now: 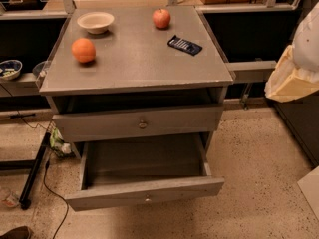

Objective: Close middle drawer

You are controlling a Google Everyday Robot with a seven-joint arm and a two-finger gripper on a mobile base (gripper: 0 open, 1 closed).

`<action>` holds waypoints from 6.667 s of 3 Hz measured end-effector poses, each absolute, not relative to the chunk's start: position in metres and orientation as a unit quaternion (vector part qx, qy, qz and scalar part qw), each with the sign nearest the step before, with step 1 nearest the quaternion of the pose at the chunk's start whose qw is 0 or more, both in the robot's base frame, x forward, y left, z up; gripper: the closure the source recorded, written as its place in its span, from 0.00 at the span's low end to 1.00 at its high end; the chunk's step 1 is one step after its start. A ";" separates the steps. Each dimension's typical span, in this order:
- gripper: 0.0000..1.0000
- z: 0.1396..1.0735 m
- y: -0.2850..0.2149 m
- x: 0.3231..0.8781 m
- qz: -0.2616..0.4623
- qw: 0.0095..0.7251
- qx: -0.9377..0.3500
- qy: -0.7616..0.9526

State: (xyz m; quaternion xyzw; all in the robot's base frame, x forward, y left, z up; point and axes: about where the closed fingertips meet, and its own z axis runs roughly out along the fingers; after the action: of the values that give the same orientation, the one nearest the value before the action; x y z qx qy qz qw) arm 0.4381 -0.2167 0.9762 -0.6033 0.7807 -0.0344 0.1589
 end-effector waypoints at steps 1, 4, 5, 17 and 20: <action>1.00 0.976 -0.217 0.438 -0.034 0.159 -0.603 0.781; 0.23 0.976 -0.217 0.438 -0.034 0.159 -0.603 0.781; 0.01 0.976 -0.217 0.438 -0.034 0.159 -0.603 0.781; 1.00 0.672 -0.178 0.460 0.026 0.082 -0.557 0.826; 1.00 0.548 -0.179 0.427 0.073 0.027 -0.527 0.846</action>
Offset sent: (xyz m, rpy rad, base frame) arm 0.0000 0.0000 0.0000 0.0000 0.0000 0.0000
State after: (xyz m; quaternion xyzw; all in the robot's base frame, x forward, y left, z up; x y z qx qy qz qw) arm 0.4270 -0.1793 0.5482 -0.5273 0.8461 0.0734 0.0271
